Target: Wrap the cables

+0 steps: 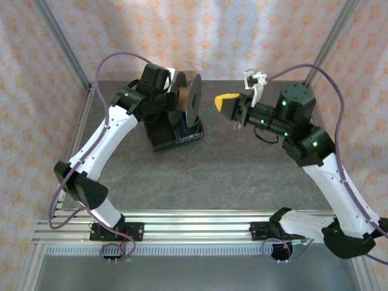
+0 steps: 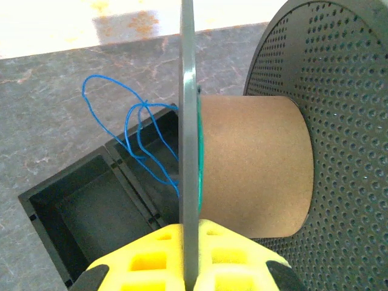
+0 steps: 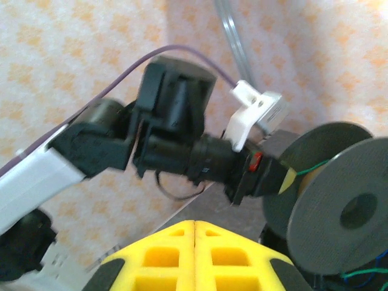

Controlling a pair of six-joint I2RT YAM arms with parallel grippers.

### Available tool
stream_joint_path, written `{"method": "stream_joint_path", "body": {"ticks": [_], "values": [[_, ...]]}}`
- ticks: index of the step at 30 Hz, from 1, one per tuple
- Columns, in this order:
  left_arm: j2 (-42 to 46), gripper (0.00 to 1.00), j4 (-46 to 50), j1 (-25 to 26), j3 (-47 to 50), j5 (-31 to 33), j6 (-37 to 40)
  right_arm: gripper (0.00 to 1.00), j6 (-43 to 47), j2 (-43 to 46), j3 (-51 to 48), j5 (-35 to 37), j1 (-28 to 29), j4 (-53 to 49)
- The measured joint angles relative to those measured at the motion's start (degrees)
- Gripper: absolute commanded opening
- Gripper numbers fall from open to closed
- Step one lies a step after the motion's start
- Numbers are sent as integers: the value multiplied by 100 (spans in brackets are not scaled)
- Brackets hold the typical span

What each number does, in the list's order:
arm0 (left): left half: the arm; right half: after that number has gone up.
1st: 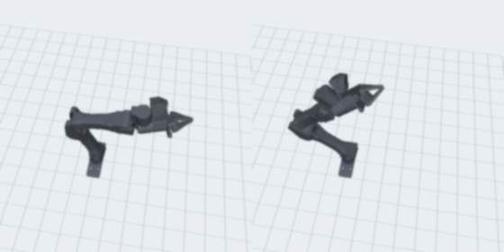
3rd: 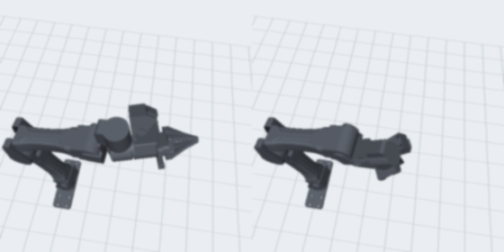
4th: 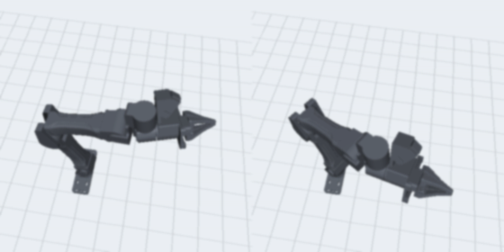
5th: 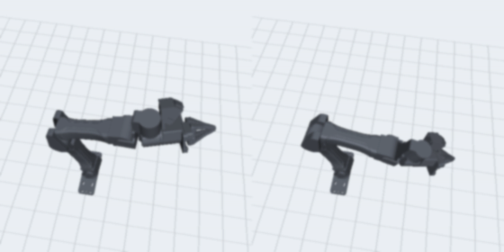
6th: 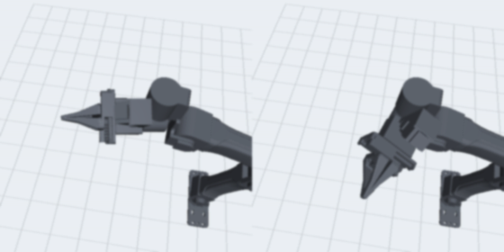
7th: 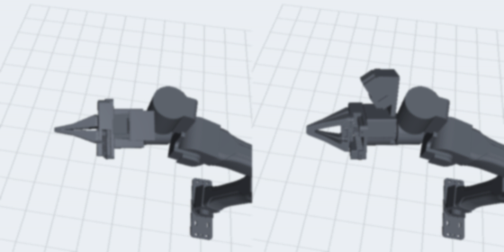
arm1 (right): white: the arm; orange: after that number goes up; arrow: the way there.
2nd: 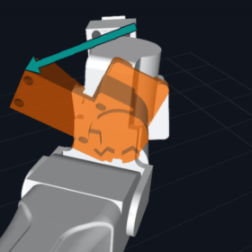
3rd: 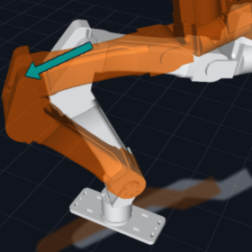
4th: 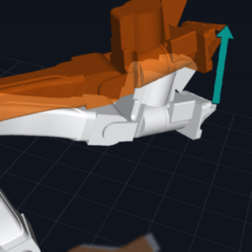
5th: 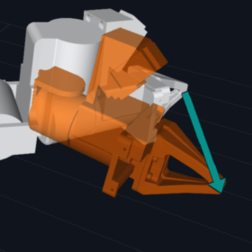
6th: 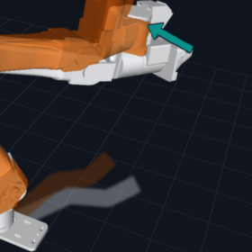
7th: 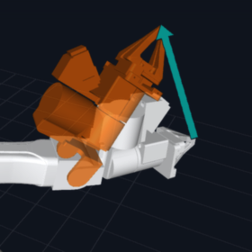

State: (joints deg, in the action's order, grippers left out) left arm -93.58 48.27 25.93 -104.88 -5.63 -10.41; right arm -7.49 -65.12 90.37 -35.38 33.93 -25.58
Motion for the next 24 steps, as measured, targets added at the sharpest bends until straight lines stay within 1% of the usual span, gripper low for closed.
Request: {"method": "stream_joint_path", "body": {"ticks": [1,2,3,5,7,9,12,14,15,17,19,20,22,24], "values": [[0,0,4,31,7,2,15,0,59,-127,177,122,-17,-101],[0,0,0,35,17,2,28,4,98,-223,273,229,-42,-157],[2,0,0,33,39,-4,37,11,144,-286,302,317,-83,-212],[2,0,9,31,48,-15,44,20,247,-332,195,446,-153,-337],[26,0,13,24,48,-66,42,36,343,-313,-142,481,-271,-402],[109,0,57,22,48,-175,44,47,328,-247,-560,452,-463,-396],[345,0,203,22,31,-389,37,58,208,-52,-1362,323,-968,-328],[494,0,317,22,-70,-546,22,92,72,39,-1786,188,-1257,-243],[575,0,380,22,-164,-649,2,96,17,59,-1969,68,-1408,-181],[686,0,452,22,-334,-835,-7,91,-44,50,-2190,-162,-1637,-87],[778,0,535,22,-509,-1029,-20,90,-90,26,-2378,-413,-1858,122],[817,0,557,22,-590,-1130,-24,88,-105,24,-2481,-516,-1950,260],[839,0,614,22,-741,-1309,-44,86,-90,15,-2688,-678,-2076,522],[837,0,678,20,-848,-1504,-76,82,-72,-9,-2924,-758,-2124,868]]}}
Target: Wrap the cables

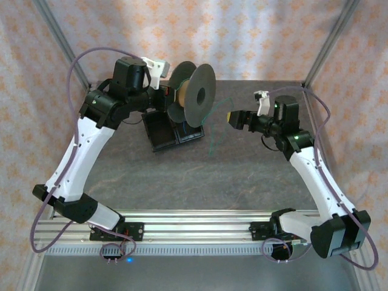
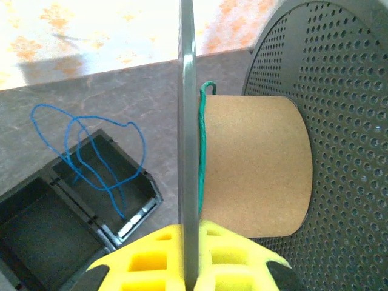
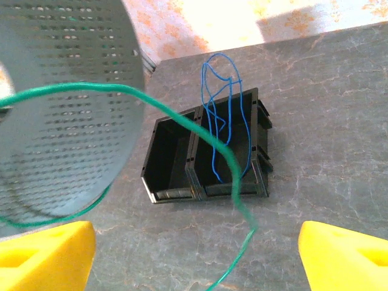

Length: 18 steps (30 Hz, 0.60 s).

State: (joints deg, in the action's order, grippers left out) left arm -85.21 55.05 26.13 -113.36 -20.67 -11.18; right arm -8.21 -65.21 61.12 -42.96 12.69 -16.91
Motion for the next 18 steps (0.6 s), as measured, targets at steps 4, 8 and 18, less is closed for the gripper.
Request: {"method": "stream_joint_path", "body": {"ticks": [4,8,18], "values": [[-2,0,127,-26,-81,-407,-125,69,57,-107,-455,-61,0,688],[-13,0,142,-74,-103,-774,-249,62,125,-149,-1010,-98,0,1556],[-15,0,129,-144,-96,-1143,-444,57,350,-142,-1436,-85,-37,2656]]}}
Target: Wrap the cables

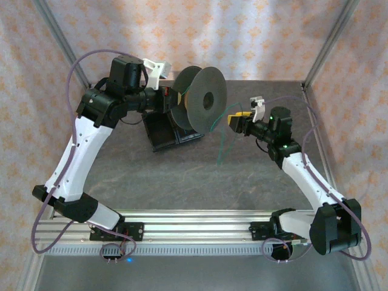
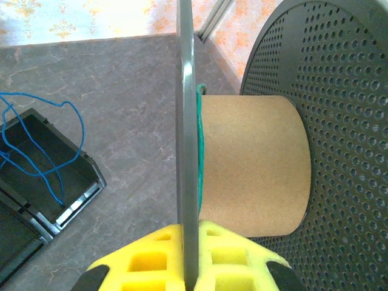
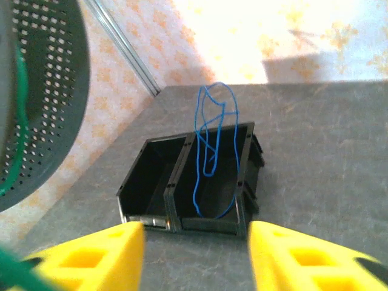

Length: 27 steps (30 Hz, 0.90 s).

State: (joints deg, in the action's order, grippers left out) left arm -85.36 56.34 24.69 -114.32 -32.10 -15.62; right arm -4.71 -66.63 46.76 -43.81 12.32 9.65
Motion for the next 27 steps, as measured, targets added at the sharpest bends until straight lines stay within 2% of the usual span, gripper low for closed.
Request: {"method": "stream_joint_path", "body": {"ticks": [5,14,15,16,20,23,27], "values": [[0,0,0,-9,4,-33,-44,57,4,81,-39,-22,0,201],[-28,0,-9,-15,46,-31,-44,50,-57,271,-55,-131,0,225],[-37,0,-11,-20,52,-28,-44,48,-66,289,-55,-144,0,223],[-39,0,-15,-26,55,-28,-46,41,-61,308,-55,-151,0,225],[-39,0,-46,-46,109,-24,-81,0,-105,328,-55,-238,0,219],[-39,0,-79,-46,133,35,-114,0,-151,328,-55,-339,0,149],[-74,0,-208,-46,144,413,-234,0,-55,385,-35,-424,83,-205]]}}
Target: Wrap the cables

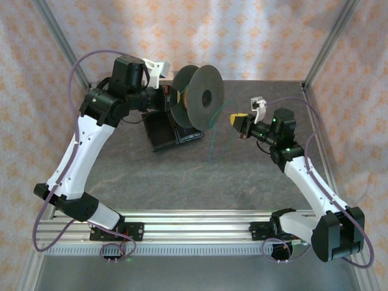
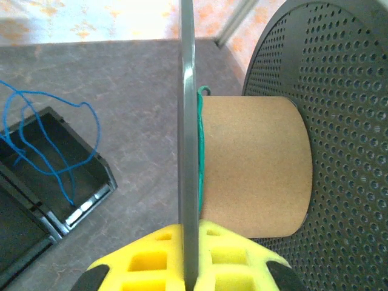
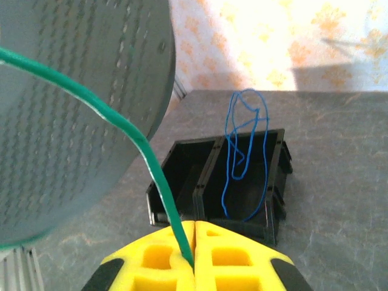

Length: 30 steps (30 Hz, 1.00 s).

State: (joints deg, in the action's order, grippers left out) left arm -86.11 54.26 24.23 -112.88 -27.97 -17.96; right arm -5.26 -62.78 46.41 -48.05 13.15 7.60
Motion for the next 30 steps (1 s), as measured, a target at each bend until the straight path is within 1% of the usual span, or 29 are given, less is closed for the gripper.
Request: {"method": "stream_joint_path", "body": {"ticks": [6,10,14,19,23,26,30], "values": [[-487,0,-111,4,-70,896,-17,0,415,442,319,2,566,-1014],[-927,0,-116,22,-142,1486,39,0,739,717,855,24,918,-1683],[-1255,0,-114,203,-210,1952,236,0,966,789,1405,68,1071,-2157],[-1381,0,-118,592,-177,2256,581,0,1237,599,2166,326,1097,-2758],[-1327,0,-203,841,28,2389,901,0,1572,157,3040,848,1097,-3456],[-1161,0,-321,868,459,2400,1078,0,1784,-153,3541,1287,1097,-3899],[-879,0,-387,863,979,2376,1259,0,1998,-459,3886,1803,1102,-4345]]}}
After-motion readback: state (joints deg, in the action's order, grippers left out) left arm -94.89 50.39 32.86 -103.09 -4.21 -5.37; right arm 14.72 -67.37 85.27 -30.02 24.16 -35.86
